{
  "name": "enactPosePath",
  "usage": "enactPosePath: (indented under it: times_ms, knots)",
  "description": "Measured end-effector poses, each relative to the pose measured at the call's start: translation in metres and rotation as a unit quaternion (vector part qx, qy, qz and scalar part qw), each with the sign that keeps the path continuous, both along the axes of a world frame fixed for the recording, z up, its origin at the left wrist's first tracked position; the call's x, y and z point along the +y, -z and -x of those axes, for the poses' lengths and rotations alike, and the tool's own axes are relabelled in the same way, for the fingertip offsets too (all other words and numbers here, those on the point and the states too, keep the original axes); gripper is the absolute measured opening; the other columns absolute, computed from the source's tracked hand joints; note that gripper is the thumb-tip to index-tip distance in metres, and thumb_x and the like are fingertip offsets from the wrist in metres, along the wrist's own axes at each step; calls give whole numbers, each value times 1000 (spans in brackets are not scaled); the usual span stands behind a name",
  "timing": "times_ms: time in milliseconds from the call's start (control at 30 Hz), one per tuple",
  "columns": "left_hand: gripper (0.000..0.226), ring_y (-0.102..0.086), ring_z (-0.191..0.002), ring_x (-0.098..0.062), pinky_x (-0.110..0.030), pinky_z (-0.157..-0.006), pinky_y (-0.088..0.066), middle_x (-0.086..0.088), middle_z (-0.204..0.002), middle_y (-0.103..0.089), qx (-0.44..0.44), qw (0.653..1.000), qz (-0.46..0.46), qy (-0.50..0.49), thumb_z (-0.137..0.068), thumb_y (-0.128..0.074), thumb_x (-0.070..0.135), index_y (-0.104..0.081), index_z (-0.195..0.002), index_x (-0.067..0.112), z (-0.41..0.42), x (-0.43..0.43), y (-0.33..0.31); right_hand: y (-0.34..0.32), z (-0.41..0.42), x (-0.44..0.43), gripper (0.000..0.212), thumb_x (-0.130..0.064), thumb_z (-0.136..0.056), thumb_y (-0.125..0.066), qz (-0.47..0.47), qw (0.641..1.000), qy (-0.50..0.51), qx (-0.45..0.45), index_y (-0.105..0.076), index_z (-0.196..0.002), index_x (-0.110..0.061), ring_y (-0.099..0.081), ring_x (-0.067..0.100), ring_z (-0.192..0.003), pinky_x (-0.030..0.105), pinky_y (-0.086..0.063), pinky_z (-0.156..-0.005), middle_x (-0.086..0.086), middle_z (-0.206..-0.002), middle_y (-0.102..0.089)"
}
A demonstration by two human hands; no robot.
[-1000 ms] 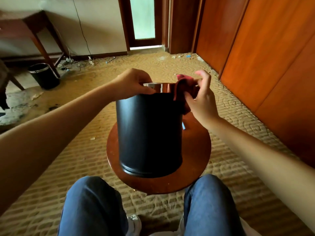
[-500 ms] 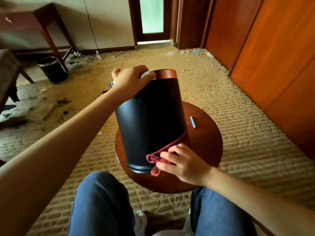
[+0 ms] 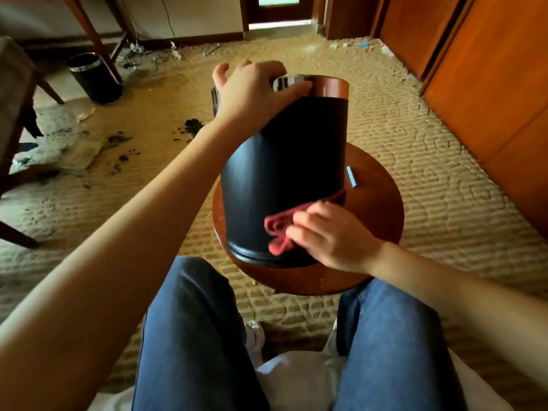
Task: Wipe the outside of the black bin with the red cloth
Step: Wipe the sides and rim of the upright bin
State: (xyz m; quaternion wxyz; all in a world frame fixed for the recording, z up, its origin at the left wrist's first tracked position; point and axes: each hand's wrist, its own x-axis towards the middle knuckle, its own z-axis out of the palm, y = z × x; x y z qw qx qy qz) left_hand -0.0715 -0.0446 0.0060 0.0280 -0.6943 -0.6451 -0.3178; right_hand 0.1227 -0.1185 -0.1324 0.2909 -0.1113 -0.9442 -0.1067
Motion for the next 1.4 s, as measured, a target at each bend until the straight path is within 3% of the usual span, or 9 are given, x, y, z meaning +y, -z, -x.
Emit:
enactPosePath:
  times_ms: [133, 333, 600, 733, 900, 1000, 1133, 1267, 1400]
  knots:
    - [44, -49, -112, -16, -41, -106, -13, 12, -88, -55, -2, 999, -27, 18, -88, -50, 61, -63, -88, 18, -6, -5, 4, -23, -11, 28, 25, -5, -92, -45, -65, 995, -41, -62, -50, -116, -11, -50, 27, -85, 38, -40, -71, 13, -107, -54]
    - [45, -50, -112, -16, -39, -102, -18, 13, -92, -58, -19, 998, -50, 13, -86, -50, 61, -64, -93, 19, 0, -14, 10, -77, 1, 67, 28, -6, -87, -51, -5, 984, 125, 129, -50, -115, -9, -47, 34, -93, 41, -42, -80, 21, -109, -52]
    - [27, -53, -101, -15, -29, -88, -17, 12, -99, -64, 6, 993, -93, 75, -93, -47, 40, -64, -105, 22, 4, -41, 14, 13, -27, -4, 29, -3, -87, -48, -57, 988, -84, -117, -52, -113, -16, -52, 24, -85, 37, -50, -68, 8, -108, -48]
    - [29, -54, -98, -17, -26, -83, -15, 10, -99, -67, 3, 991, -117, 63, -91, -47, 40, -65, -103, 20, -4, -52, 17, -48, -24, 40, 10, -12, -94, -52, 30, 999, 15, 17, -55, -102, -18, -54, 18, -82, 40, -46, -69, 3, -97, -58]
    - [38, -56, -89, -19, -26, -78, -17, 7, -89, -67, -4, 989, -140, 43, -87, -53, 52, -65, -94, 17, -2, -62, 23, -76, -4, 59, 35, 0, -82, -57, 8, 985, 122, 120, -49, -114, -13, -48, 33, -93, 41, -44, -78, 23, -111, -58]
    - [38, -56, -86, -18, -24, -77, -16, 7, -85, -66, -16, 988, -154, 15, -85, -56, 53, -66, -90, 16, 4, -72, 25, -18, -13, 21, 36, 4, -79, -52, 6, 997, 57, 48, -48, -109, -15, -52, 33, -84, 41, -49, -67, 11, -109, -48]
    - [36, -50, -81, -10, -24, -79, -19, 20, -80, -52, -24, 989, -144, 32, -85, -58, 51, -66, -86, 16, 10, -83, 29, 37, -41, -25, 26, -3, -96, -34, -16, 994, -47, -94, -49, -111, -18, -52, 23, -86, 34, -53, -61, 5, -108, -49]
    - [33, -49, -80, -9, -23, -80, -20, 22, -77, -48, -36, 988, -141, 44, -84, -61, 48, -65, -83, 15, 6, -88, 31, -20, -29, 19, 13, -19, -99, -47, 9, 999, 17, 34, -55, -107, -11, -59, 31, -82, 30, -47, -71, 12, -101, -57]
    - [31, -47, -77, -7, -24, -79, -20, 28, -66, -39, -51, 989, -134, 37, -84, -61, 46, -63, -80, 16, 6, -89, 31, -76, -2, 53, 39, 10, -82, -53, 42, 969, 117, 211, -48, -113, -13, -51, 34, -96, 37, -42, -84, 18, -111, -55]
